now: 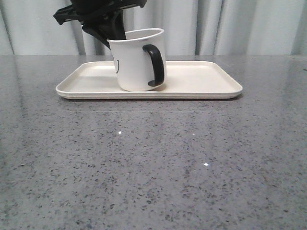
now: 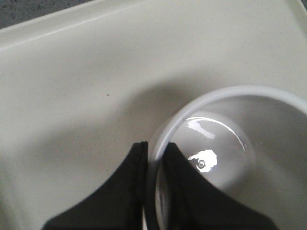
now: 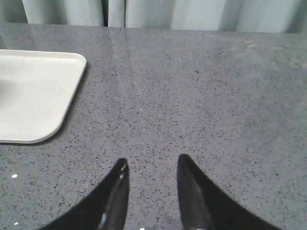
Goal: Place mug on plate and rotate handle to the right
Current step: 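Carry the mug over the cream tray and lower it onto the tray, then open the left gripper and lift it away from the mug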
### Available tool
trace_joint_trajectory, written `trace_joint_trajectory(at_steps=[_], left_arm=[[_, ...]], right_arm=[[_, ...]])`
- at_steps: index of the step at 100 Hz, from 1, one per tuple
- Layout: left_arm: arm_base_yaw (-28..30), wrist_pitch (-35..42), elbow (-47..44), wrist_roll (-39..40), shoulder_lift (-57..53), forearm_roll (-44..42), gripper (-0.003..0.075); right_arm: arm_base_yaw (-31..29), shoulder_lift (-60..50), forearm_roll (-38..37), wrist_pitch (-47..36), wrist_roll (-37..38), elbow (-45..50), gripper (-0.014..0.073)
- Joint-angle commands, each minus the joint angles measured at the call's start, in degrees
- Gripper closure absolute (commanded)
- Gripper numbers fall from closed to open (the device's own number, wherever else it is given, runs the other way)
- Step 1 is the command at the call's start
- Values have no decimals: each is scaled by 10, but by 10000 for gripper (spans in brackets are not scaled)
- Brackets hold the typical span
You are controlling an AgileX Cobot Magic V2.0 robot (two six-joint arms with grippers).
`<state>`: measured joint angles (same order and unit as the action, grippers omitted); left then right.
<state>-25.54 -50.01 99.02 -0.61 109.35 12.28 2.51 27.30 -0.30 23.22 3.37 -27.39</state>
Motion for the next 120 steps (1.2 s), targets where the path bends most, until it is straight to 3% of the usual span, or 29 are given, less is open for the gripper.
trace_joint_trajectory(at_steps=[1,29,53,105,120], left_arm=[[-5,32,21,6,-31,10,716],[-5,35,21,6,-31,10,458],[-5,38,21,6,-33,10,360],[-5,53,20,-12,-140,-10,351],[-5,58,-22,-12,-196,-22,351]], right_arm=[[-5,6,-4,-42,-2,-21,328],[-5,6,-4,-31,-2,-21,328],[-5,6,-4,-31,-2,-21,328],[-5,6,-4,-31,-2,-20,328],[-5,6,-2,-44,-2,-20,328]])
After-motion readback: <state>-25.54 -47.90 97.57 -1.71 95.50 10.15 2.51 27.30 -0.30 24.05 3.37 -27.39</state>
